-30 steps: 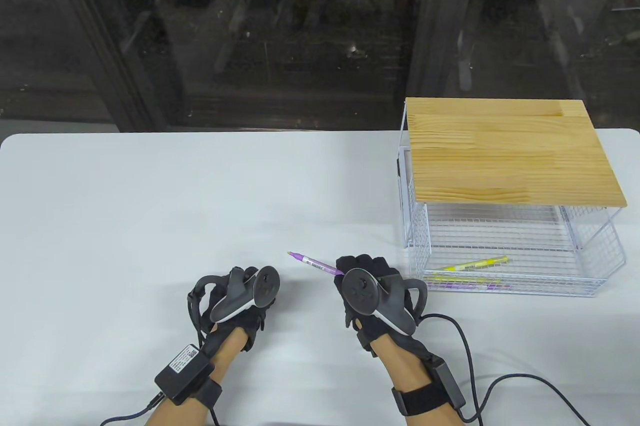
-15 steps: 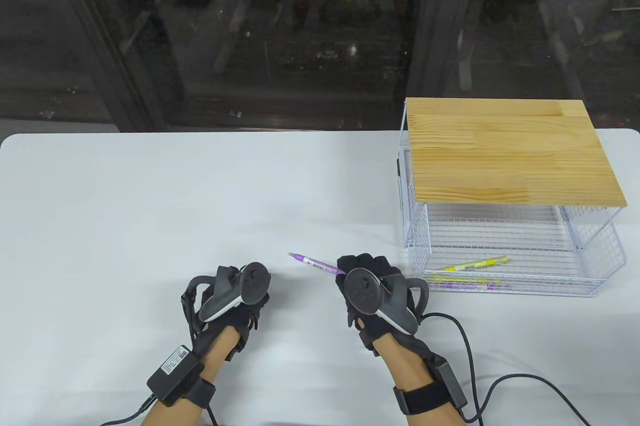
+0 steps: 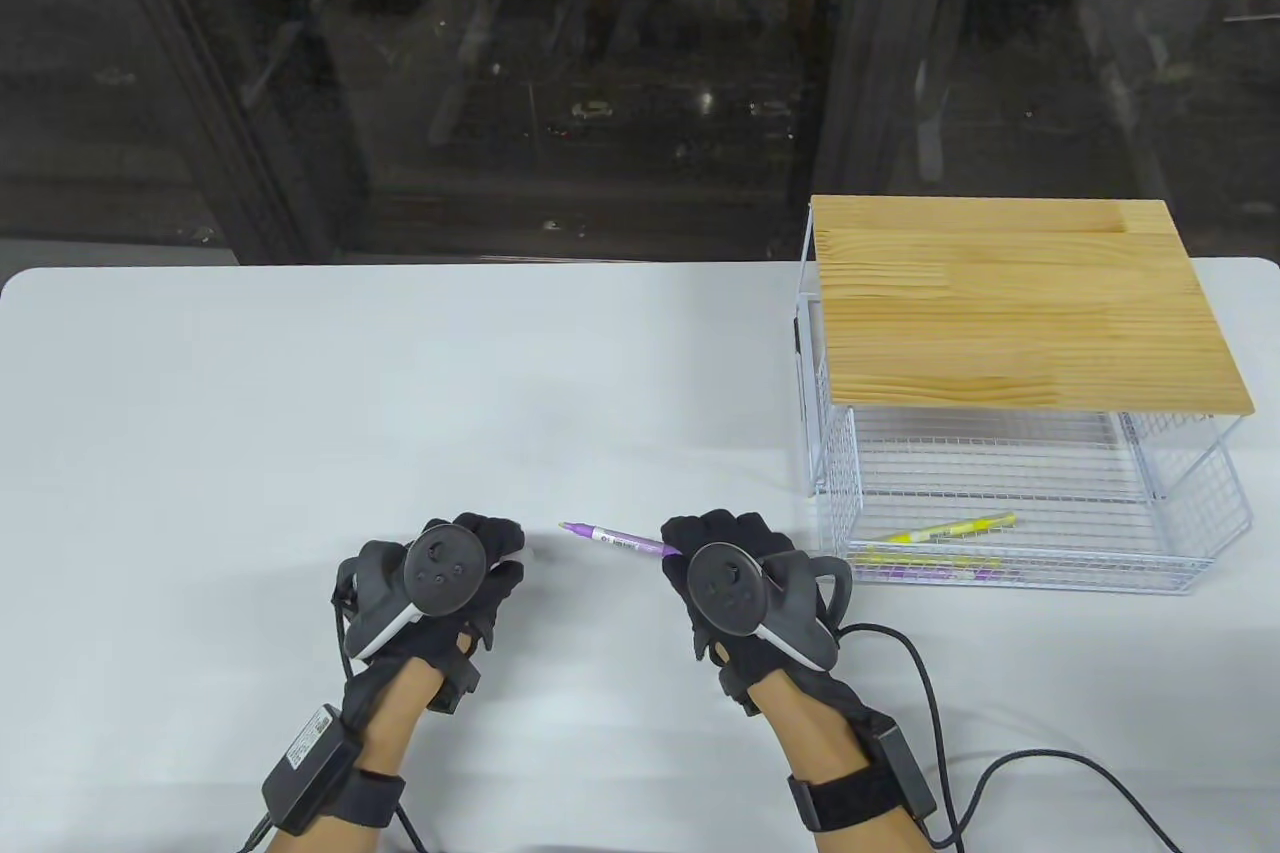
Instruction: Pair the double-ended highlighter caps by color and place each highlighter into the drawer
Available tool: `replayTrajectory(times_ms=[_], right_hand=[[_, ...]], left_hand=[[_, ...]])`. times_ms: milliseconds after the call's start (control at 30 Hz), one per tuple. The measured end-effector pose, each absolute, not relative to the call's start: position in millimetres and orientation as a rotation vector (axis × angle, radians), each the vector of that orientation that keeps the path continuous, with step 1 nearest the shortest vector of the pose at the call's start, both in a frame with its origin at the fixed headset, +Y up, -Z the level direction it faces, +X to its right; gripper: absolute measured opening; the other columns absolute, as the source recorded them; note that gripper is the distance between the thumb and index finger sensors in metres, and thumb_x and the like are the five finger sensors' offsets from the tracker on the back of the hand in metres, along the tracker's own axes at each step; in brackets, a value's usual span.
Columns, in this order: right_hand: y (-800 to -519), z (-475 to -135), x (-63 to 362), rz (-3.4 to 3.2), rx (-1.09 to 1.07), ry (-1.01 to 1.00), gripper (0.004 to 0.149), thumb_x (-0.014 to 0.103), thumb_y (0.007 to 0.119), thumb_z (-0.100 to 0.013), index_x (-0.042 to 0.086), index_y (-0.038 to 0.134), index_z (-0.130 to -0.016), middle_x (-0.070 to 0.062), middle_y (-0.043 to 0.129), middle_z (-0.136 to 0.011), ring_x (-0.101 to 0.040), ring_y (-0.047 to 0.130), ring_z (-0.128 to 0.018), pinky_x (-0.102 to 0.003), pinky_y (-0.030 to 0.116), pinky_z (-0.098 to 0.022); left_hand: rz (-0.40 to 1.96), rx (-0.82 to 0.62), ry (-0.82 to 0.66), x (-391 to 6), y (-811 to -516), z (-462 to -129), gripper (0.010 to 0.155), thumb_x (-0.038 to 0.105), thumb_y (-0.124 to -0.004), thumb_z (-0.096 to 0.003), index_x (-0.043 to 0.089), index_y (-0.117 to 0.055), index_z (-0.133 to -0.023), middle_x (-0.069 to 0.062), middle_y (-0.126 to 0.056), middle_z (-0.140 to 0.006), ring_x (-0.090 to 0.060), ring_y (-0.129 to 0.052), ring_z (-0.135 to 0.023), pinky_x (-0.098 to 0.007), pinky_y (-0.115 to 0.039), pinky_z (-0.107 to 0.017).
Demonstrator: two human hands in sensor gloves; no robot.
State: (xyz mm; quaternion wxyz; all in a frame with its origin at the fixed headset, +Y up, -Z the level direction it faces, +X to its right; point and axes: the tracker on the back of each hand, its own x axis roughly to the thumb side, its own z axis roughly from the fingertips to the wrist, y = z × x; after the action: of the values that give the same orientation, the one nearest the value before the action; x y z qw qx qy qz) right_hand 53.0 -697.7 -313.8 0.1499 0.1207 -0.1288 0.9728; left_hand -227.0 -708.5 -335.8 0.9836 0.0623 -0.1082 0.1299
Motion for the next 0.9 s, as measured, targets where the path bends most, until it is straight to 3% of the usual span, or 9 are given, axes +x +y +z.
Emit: replayTrajectory(times_ms=[900], right_hand=[[-702,-311,41,2.797,0.447,-0.319,0.041,0.04,0.084,-0.042,0.034,0.085,-0.082,0.003,0.094,-0.078,-0.029,0.092,-0.069,-0.052,0.075,-0.056]], left_hand=[[0.276,0.141,-0.294,-219,-707,-331,0.047,0.041,-0.089,-0.0377,0.028,-0.088,-0.083,0.002,-0.095,-0.082,-0.031,-0.094,-0.071,-0.057,-0.082,-0.047]])
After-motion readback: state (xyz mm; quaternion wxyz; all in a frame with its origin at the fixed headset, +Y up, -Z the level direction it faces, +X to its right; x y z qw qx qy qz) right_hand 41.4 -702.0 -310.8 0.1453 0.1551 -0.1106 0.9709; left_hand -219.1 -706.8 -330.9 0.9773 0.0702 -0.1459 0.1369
